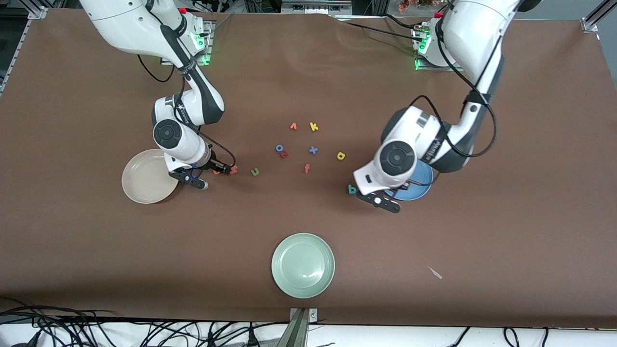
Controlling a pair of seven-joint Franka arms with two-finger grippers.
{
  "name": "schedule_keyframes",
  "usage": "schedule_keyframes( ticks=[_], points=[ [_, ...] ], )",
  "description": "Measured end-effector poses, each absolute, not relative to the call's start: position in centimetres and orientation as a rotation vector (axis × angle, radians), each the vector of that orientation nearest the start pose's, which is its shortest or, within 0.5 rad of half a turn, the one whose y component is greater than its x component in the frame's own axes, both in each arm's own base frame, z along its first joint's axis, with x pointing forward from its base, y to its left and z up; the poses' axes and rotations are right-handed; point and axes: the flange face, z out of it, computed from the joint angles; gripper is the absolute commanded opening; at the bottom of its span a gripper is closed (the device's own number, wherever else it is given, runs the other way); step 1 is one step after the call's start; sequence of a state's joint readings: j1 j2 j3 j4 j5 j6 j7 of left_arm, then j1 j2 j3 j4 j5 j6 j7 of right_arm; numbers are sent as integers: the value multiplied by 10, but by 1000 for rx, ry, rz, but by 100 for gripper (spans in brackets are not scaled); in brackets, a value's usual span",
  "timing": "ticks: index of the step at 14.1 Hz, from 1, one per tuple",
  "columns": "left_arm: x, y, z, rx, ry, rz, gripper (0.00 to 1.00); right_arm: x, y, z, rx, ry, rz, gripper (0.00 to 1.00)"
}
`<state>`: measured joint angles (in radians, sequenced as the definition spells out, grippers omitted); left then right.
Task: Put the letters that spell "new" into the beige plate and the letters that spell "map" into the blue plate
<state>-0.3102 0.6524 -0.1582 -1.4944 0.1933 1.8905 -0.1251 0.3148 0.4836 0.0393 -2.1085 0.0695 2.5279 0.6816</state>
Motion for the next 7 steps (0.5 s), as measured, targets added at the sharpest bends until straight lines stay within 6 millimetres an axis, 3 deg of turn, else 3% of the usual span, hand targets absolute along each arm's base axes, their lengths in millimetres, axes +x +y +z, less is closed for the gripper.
schedule_keyframes(
  ticks=[1,3,7],
  points=[
    [622,-268,261,-2878,611,339,10,536,198,177,-3063,604,132,54],
    [612,-262,244,-2833,631,382,10,536,198,175,-3062,604,130,54],
    [600,-261,223,-2831,654,393,13,536,198,175,-3062,604,128,32]
  ],
)
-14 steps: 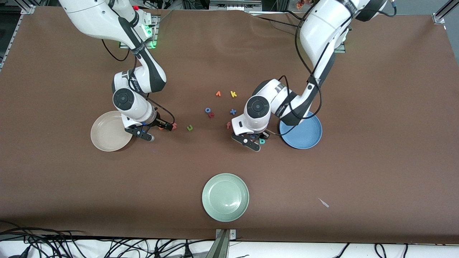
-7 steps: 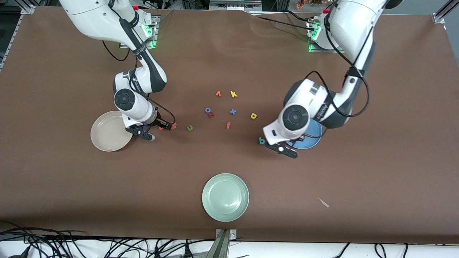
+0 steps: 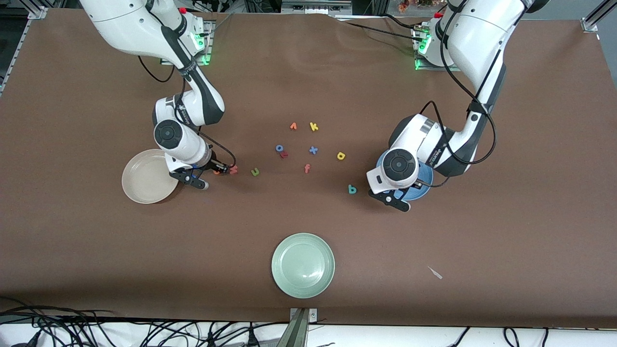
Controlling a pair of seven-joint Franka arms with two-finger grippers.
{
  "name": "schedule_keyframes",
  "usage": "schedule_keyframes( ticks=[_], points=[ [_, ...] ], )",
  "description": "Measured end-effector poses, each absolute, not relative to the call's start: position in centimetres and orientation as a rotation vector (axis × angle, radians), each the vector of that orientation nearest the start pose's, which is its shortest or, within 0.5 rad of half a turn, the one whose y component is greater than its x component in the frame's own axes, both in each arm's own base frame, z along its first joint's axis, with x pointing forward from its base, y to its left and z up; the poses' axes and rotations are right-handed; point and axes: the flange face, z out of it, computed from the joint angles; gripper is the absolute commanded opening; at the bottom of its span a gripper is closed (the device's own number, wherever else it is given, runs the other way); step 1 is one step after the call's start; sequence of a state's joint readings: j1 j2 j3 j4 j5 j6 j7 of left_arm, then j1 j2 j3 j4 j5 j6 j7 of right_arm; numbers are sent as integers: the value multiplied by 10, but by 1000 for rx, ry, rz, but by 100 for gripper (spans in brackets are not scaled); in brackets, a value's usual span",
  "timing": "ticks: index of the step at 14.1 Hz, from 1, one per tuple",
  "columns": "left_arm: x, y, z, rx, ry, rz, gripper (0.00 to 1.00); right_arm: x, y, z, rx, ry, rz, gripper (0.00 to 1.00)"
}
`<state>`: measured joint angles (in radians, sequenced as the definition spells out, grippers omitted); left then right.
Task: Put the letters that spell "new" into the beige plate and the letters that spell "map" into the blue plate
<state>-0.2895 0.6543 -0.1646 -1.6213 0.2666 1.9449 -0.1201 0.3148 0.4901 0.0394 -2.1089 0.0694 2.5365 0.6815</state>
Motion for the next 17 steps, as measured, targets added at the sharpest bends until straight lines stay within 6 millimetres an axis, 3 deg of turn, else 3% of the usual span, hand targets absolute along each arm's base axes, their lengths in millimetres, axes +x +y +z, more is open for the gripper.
schedule_keyframes(
  ticks=[3,4,5,6,10,13,15,17],
  points=[
    [591,-254,201,-2844,658,386,19,537,198,176,-3061,604,124,24],
    [590,-254,197,-2845,653,389,33,537,198,177,-3061,604,124,22],
    [589,-254,195,-2845,651,394,79,537,198,177,-3061,604,124,20],
    [588,-254,194,-2845,651,396,100,537,198,177,-3061,604,124,20],
    [590,-261,200,-2856,658,372,100,537,198,177,-3060,603,124,15],
    [600,-275,221,-2937,610,331,100,542,200,182,-3064,587,130,15],
    [612,-281,242,-2991,576,279,100,551,202,195,-3083,540,178,15],
    [620,-289,257,-3057,461,246,100,562,192,213,-3110,454,223,15]
  ],
)
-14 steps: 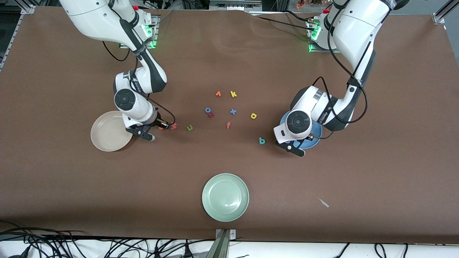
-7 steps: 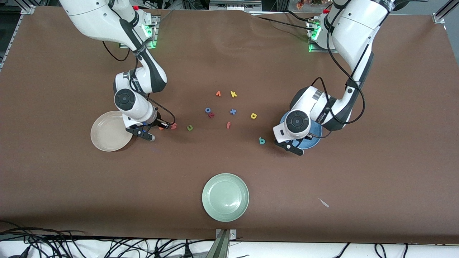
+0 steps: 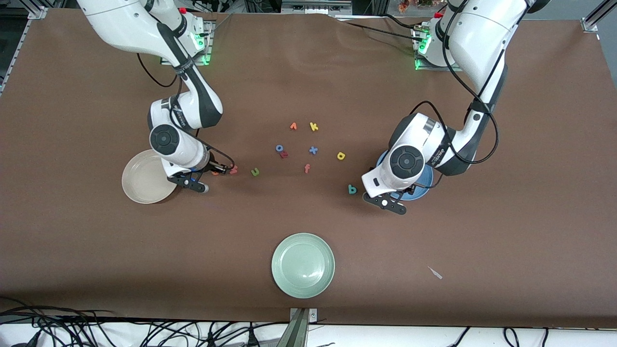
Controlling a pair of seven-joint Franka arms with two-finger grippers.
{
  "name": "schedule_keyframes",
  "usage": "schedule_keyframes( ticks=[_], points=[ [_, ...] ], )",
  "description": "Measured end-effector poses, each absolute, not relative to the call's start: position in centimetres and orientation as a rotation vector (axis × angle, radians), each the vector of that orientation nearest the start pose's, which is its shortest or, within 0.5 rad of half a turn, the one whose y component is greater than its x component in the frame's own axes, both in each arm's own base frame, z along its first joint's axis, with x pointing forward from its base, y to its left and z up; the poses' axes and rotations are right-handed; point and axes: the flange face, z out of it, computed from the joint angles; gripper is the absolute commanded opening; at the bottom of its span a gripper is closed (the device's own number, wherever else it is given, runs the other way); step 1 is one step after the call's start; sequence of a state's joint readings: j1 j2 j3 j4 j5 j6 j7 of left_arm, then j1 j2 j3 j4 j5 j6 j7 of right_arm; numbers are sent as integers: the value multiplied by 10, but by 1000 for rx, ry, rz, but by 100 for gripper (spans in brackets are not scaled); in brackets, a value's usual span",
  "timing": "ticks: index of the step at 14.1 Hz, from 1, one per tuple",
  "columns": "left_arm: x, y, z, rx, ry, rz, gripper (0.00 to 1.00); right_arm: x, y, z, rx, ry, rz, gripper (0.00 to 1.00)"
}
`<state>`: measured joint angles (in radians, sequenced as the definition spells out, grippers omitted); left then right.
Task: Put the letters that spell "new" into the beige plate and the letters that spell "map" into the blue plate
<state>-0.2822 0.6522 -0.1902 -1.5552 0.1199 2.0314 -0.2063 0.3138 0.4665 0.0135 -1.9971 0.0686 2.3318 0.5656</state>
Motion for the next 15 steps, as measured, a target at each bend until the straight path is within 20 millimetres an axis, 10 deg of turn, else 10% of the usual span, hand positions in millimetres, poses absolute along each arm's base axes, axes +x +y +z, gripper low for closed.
schedule_keyframes(
  ticks=[8,9,10,15],
  points=[
    [618,-339,227,-3156,48,121,100,586,62,238,-3175,74,293,20],
    [615,-348,222,-3165,29,104,100,586,52,236,-3173,43,303,43],
    [612,-355,218,-3171,26,93,100,586,41,232,-3170,21,313,93],
    [612,-359,201,-3191,12,59,91,589,34,230,-3166,10,317,100]
  ],
)
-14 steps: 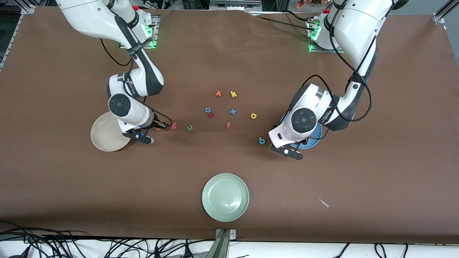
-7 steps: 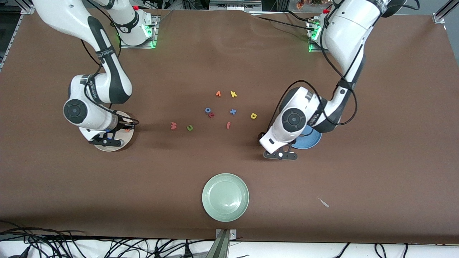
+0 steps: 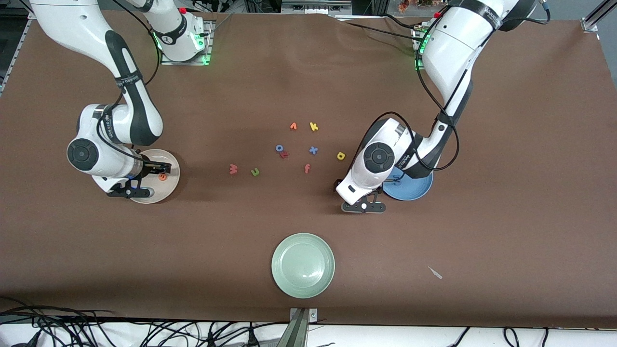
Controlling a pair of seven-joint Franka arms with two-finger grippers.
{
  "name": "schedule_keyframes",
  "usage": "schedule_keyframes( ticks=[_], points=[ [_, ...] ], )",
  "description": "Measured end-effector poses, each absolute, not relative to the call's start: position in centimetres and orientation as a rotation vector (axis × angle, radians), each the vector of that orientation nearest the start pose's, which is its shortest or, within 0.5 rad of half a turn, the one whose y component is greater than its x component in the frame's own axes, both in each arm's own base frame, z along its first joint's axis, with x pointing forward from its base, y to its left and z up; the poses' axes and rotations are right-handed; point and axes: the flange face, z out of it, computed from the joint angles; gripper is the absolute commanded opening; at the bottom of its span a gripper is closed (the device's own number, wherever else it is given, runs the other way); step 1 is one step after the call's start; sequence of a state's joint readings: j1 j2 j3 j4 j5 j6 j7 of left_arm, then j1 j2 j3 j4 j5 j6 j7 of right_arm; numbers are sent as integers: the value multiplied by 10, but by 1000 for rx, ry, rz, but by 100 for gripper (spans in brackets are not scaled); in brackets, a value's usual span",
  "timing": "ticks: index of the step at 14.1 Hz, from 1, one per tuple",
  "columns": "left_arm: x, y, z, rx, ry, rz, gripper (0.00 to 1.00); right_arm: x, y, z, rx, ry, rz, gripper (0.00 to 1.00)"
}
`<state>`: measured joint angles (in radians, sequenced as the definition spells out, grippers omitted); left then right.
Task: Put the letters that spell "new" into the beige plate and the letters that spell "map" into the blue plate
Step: 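Release the orange e on the white plate while the left gripper grasps p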
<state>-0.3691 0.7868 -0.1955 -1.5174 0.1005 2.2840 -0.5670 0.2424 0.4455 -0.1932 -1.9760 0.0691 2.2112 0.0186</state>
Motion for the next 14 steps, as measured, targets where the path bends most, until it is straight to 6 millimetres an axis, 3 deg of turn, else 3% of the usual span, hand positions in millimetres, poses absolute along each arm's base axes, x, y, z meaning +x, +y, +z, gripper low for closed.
schedule_keyframes(
  ticks=[2,3,6,10,14],
  points=[
    [610,-360,194,-3191,15,68,80,593,48,236,-3166,32,320,100],
    [607,-362,190,-3187,22,79,79,594,58,239,-3166,52,319,100],
    [594,-373,178,-3175,9,112,73,591,98,241,-3155,119,313,100],
    [587,-377,173,-3168,0,125,56,579,157,244,-3134,172,313,100],
    [590,-373,172,-3161,-3,116,53,571,189,245,-3118,182,289,100]
  ],
)
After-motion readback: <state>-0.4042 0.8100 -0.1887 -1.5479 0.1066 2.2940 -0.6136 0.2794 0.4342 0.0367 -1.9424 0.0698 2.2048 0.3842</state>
